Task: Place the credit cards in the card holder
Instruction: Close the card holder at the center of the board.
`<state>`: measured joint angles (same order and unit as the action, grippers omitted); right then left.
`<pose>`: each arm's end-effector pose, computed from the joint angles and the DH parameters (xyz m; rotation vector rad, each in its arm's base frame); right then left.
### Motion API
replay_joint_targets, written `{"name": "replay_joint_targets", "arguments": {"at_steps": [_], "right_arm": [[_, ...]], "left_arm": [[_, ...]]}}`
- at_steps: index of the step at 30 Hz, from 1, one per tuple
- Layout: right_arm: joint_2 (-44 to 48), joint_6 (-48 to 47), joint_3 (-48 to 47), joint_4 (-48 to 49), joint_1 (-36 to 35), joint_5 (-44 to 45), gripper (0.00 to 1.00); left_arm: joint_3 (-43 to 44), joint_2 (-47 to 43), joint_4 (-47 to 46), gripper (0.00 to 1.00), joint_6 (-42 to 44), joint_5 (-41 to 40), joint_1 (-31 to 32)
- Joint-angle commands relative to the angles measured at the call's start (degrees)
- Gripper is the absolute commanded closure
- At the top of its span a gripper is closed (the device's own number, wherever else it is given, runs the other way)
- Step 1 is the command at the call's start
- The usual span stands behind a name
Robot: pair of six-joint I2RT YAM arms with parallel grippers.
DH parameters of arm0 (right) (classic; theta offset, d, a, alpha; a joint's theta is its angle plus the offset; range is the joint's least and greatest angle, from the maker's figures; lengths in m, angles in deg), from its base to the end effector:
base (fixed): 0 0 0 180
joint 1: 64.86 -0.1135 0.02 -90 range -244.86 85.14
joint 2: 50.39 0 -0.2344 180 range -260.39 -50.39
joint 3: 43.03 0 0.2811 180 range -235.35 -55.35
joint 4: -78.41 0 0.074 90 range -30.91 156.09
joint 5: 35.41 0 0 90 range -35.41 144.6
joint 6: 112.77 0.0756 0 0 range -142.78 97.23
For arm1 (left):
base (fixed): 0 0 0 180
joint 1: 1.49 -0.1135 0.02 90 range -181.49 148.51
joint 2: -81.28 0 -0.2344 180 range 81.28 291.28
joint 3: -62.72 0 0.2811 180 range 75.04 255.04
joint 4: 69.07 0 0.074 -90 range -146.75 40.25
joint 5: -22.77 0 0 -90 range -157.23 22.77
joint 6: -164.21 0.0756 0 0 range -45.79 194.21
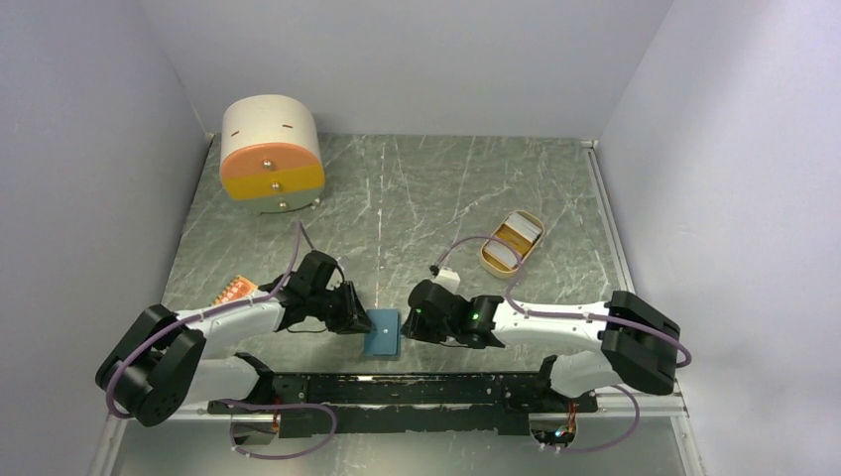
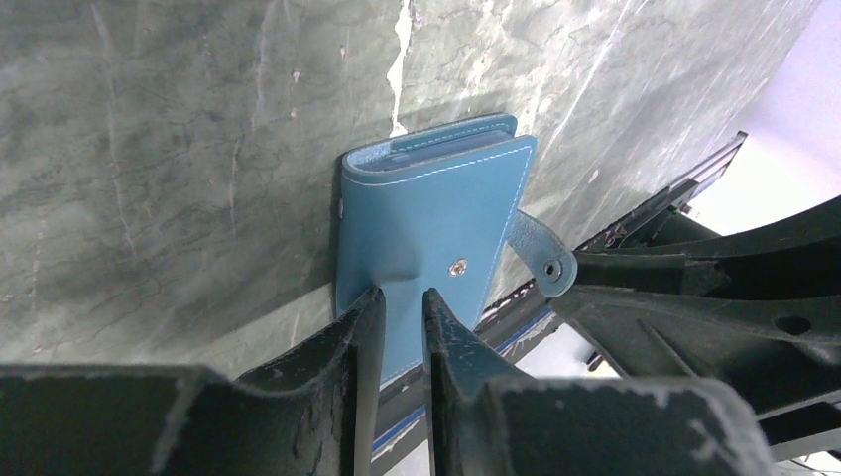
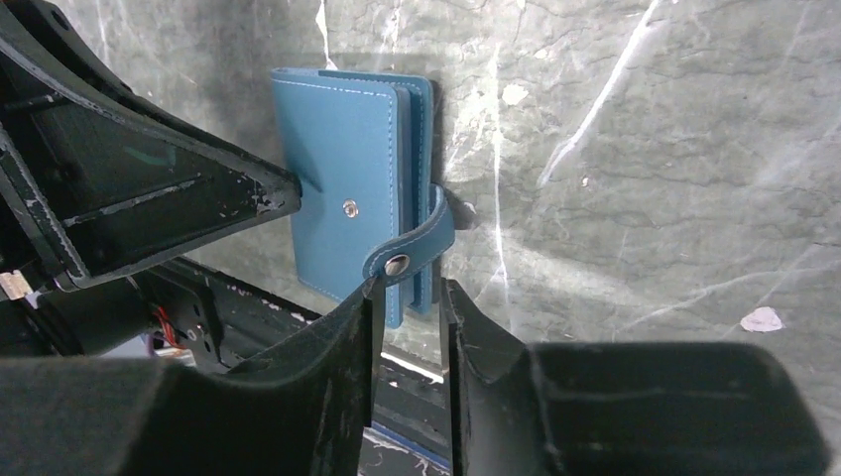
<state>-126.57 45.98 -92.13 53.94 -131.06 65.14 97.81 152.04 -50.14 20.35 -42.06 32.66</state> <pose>0.1364 0.2749 0.0970 0.1426 2.6176 0.7513 0.1918 -0.1690 0.0548 -0.2826 2.7917 -1.0700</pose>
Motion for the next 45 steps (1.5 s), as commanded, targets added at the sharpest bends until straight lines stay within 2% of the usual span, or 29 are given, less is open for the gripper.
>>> {"name": "replay_joint_targets", "arguments": {"at_steps": [1,6,17,24,29,31,33,35,40,45], "right_arm": [[-2.2,-0.2,-3.9,-2.6,-1.7,2.9,0.67],[-3.7,-0.2,-9.1,-9.5,-4.2,8.8,0.62],[-9.1,0.0,-15.1,-20.5,-5.8,16.2,0.66],[-9.1,-0.5,-13.7,-18.5,-5.8,16.6,0.76],[-8.2,-0.7,-12.9,-17.6,-5.8,16.7,0.92],[-7.8,-0.8,-12.9,-17.6,-5.8,16.8,0.92],[-7.6,-0.6,-13.1,-18.1,-5.8,16.9,0.85],[-7.5,-0.4,-13.1,-18.5,-5.9,17.3,0.82],[-6.5,-0.8,-11.7,-16.8,-5.9,17.4,1.0],[-5.0,-4.7,-9.7,-11.7,-5.9,16.4,1.0]], "left_arm": [[1.3,1.4,-1.8,0.73,-0.6,0.0,0.8],[1.3,3.0,-2.7,0.73,-0.5,-0.2,1.1],[1.3,3.5,-3.2,0.74,-0.2,-0.2,1.2],[1.1,3.2,-3.6,0.74,-0.3,-0.1,1.2],[0.9,2.8,-3.5,0.74,-0.3,-0.1,1.3],[0.9,2.8,-3.5,0.74,-0.3,-0.2,1.2],[1.0,2.8,-3.5,0.74,-0.3,0.0,1.2],[0.9,2.8,-3.6,0.74,-0.3,-0.1,1.2],[0.9,2.9,-3.7,0.74,-0.3,-0.1,1.3],[0.4,2.8,-4.7,0.74,-0.7,0.6,1.3]]}}
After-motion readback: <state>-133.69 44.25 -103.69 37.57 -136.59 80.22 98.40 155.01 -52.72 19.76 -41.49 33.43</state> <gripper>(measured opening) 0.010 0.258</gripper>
